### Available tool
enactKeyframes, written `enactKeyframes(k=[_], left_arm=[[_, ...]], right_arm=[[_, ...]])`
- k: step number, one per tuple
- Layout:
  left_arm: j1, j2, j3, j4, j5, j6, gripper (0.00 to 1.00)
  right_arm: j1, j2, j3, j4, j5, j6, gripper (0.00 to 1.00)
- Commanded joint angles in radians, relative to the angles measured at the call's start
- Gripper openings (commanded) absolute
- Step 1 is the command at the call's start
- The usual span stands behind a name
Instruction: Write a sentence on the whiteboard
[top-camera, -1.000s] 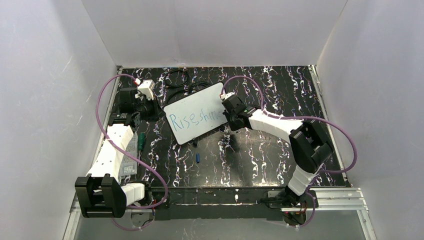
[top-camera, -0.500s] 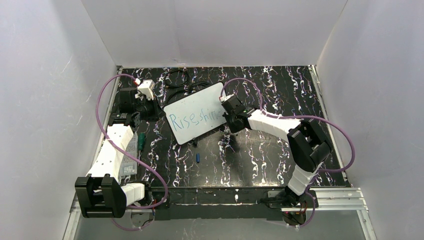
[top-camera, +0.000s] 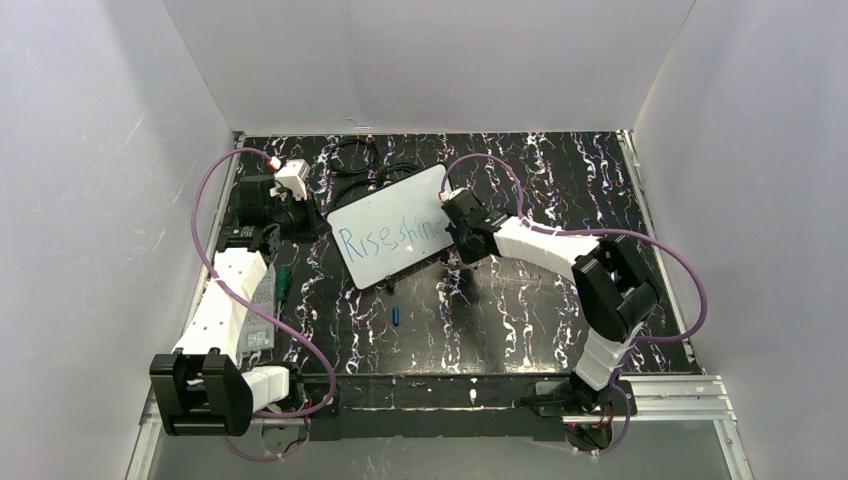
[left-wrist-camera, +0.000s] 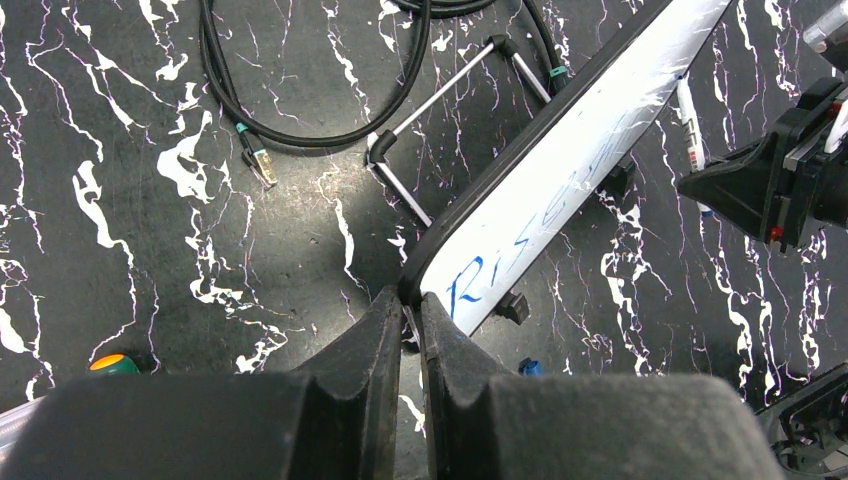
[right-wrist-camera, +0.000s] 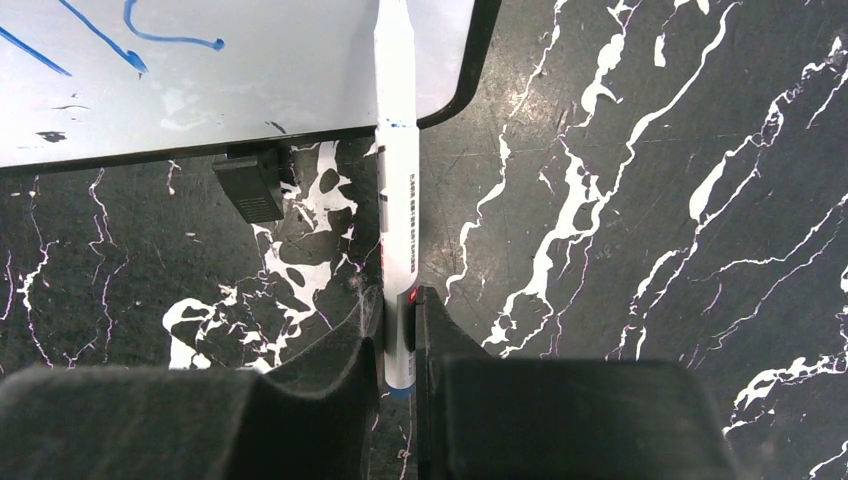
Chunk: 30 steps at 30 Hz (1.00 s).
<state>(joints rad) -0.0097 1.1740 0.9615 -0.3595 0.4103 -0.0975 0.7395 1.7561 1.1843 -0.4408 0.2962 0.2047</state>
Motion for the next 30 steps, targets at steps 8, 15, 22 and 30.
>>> enactKeyframes(k=[8, 15, 22, 30], left_arm=[[0.004, -0.041, -0.001, 0.004, -0.002, 0.012, 0.0], [0.003, -0.039, 0.0, 0.004, -0.002, 0.012, 0.0], [0.004, -0.039, -0.001, 0.004, -0.001, 0.011, 0.0], [0.002, -0.041, -0.001, 0.004, -0.001, 0.011, 0.0]], right_arm=[[-0.01, 0.016, 0.076, 0.006, 0.004, -0.026, 0.01], [-0.008, -0.016, 0.044, 0.009, 0.006, -0.017, 0.01], [-0.01, -0.062, 0.039, 0.01, 0.032, -0.011, 0.01], [-0.009, -0.013, 0.053, -0.003, 0.031, -0.014, 0.01]])
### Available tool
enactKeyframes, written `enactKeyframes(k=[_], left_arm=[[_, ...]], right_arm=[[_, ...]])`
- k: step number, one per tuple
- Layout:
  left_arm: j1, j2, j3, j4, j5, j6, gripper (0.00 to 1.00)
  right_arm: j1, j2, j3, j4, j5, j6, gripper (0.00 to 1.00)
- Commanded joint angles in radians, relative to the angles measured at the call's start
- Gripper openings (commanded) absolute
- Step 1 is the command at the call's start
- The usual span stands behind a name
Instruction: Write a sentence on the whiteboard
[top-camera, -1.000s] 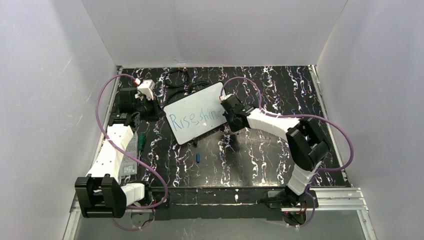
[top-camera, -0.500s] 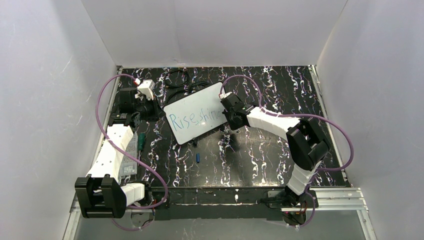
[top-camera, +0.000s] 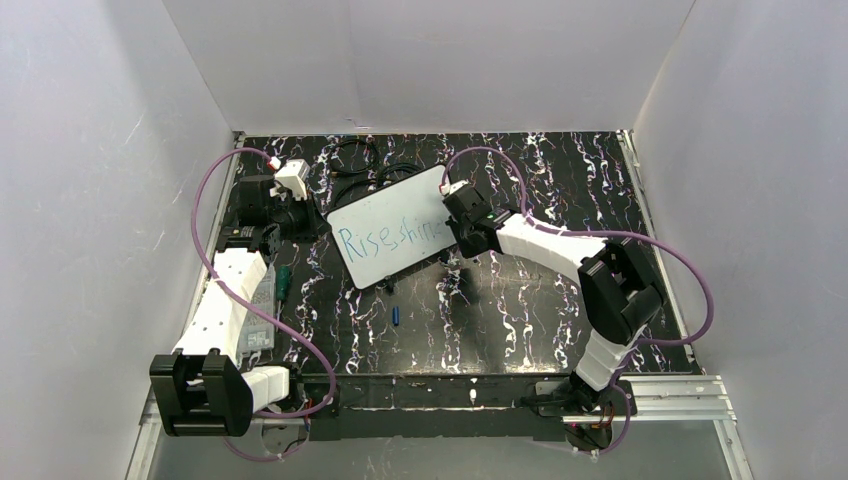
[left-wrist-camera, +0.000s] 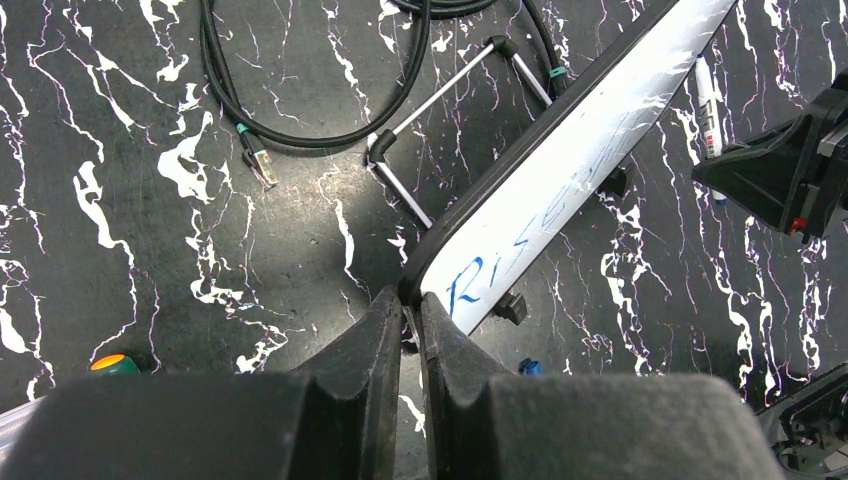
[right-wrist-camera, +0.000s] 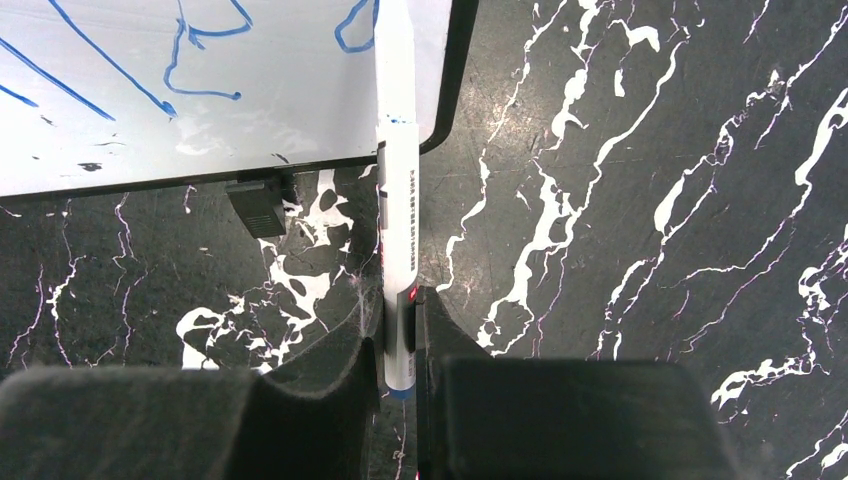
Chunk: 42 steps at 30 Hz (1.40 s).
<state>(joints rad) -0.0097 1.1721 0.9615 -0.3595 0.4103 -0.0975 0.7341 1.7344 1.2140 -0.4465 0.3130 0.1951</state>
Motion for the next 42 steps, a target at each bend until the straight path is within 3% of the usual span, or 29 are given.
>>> enactKeyframes(k=[1, 24, 42], left_arm=[[0.003, -0.04, -0.001, 0.004, -0.001, 0.011, 0.0], [0.003, -0.039, 0.0, 0.004, 0.001, 0.009, 0.0], [0.003, -0.039, 0.0, 0.005, 0.002, 0.01, 0.0]], right_arm=[[-0.004, 0.012, 0.022, 0.002, 0.013, -0.004, 0.01], [-0.004, 0.023, -0.026, -0.017, -0.035, 0.017, 0.01], [-0.004, 0.042, 0.059, -0.016, 0.012, -0.005, 0.01]])
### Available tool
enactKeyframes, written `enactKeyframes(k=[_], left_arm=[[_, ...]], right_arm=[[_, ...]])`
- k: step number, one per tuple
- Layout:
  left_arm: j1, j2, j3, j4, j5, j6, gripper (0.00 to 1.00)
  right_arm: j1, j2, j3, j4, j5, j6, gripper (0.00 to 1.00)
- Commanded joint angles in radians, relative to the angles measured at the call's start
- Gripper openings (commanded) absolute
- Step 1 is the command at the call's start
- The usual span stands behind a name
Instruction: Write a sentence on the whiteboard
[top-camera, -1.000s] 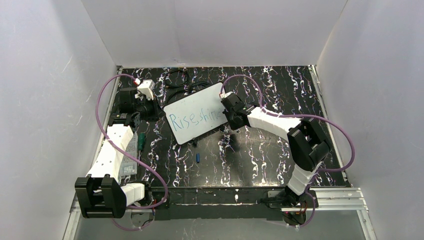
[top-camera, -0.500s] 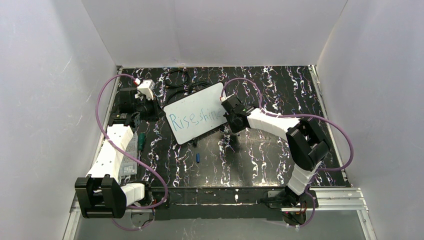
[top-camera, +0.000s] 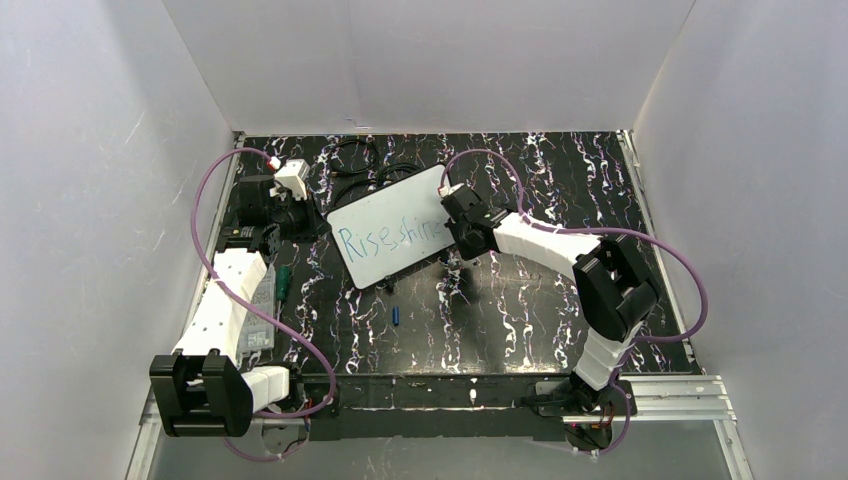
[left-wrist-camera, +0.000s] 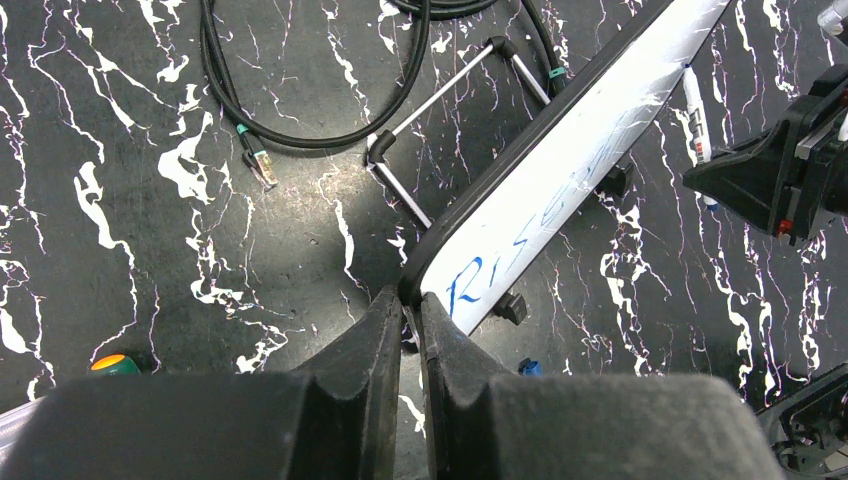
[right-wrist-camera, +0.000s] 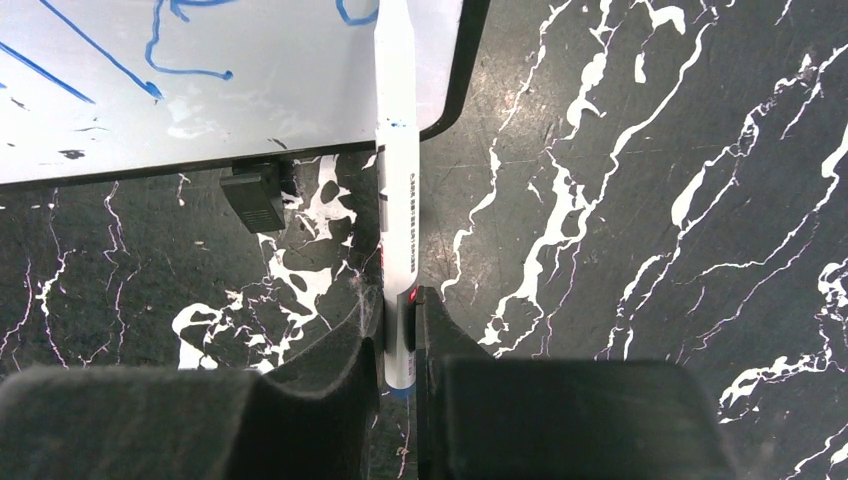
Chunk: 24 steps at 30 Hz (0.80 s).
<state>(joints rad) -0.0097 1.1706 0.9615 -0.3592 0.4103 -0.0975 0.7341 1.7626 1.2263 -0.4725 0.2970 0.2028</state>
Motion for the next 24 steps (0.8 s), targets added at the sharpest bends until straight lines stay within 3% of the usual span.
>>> enactKeyframes(k=[1, 24], left_arm=[[0.003, -0.038, 0.0, 0.005, 0.002, 0.01, 0.0], [0.003, -0.045, -0.001, 0.005, 0.001, 0.01, 0.0]], right_arm=[[-0.005, 0.017, 0.047, 0.009, 0.033, -0.013, 0.01], [-0.019, 0.037, 0.044, 0.006, 0.026, -0.011, 0.01]])
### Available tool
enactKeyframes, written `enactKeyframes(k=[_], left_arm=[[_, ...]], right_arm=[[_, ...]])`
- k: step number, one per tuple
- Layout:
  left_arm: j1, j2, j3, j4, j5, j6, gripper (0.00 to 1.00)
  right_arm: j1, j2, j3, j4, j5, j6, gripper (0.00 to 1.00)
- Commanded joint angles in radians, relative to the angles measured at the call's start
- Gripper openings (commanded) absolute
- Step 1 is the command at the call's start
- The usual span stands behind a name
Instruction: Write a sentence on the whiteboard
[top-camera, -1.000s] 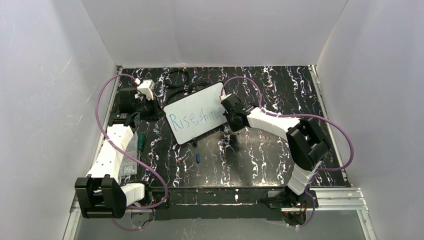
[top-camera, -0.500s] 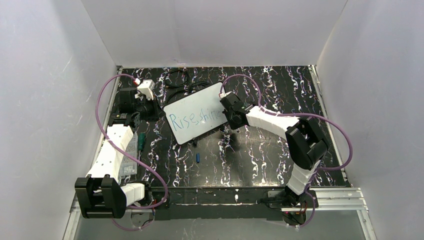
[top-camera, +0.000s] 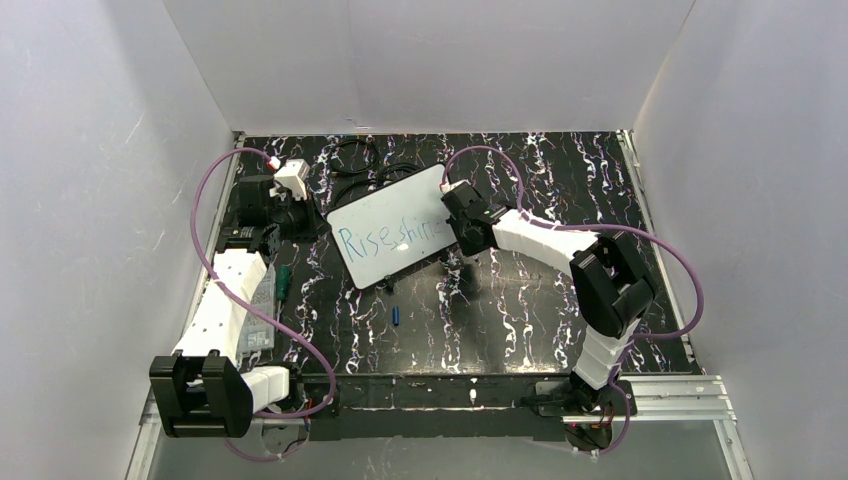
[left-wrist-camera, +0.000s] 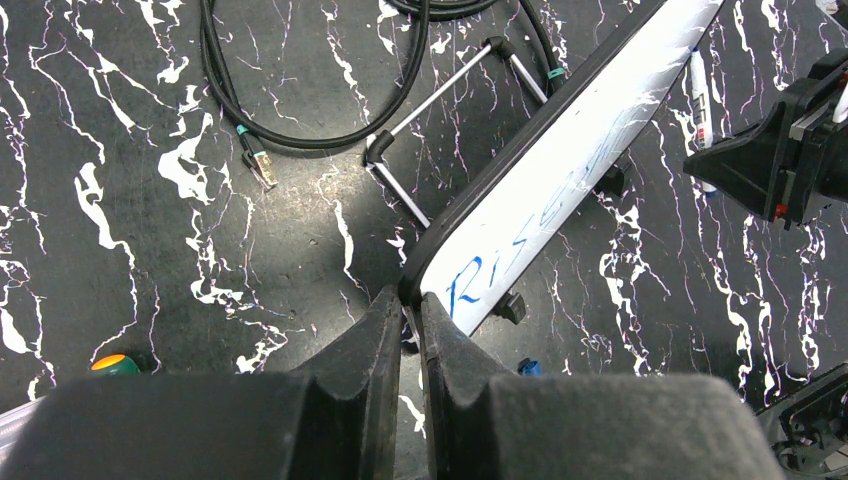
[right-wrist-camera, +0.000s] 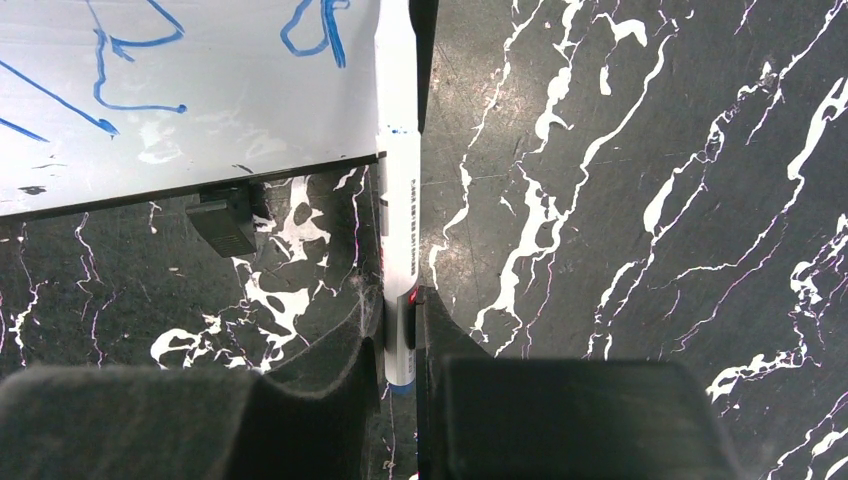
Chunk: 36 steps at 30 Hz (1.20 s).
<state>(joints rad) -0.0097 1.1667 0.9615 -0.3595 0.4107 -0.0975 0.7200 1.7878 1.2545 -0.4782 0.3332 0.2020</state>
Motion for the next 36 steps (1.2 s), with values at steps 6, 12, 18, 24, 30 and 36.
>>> enactKeyframes(k=[6, 12, 18, 24, 30, 36], left_arm=[[0.003, -0.041, 0.0, 0.005, 0.0, 0.01, 0.0], [0.004, -0.04, -0.001, 0.005, 0.001, 0.009, 0.0], [0.003, -0.042, -0.001, 0.005, 0.0, 0.01, 0.0], [0.003, -0.043, -0.001, 0.005, 0.0, 0.01, 0.0], [0.003, -0.043, -0.001, 0.005, -0.001, 0.008, 0.0], [0.003, -0.043, -0.001, 0.005, 0.0, 0.008, 0.0]], right_arm=[[-0.004, 0.013, -0.01, 0.007, -0.045, -0.009, 0.01], [-0.004, 0.007, -0.048, 0.015, -0.056, 0.003, 0.01], [-0.004, 0.0, -0.036, 0.015, -0.047, 0.004, 0.01], [-0.004, -0.063, -0.052, 0.023, -0.041, 0.015, 0.01], [-0.004, -0.12, -0.102, 0.024, -0.059, 0.041, 0.01], [-0.004, -0.083, -0.113, 0.021, -0.059, 0.041, 0.01]])
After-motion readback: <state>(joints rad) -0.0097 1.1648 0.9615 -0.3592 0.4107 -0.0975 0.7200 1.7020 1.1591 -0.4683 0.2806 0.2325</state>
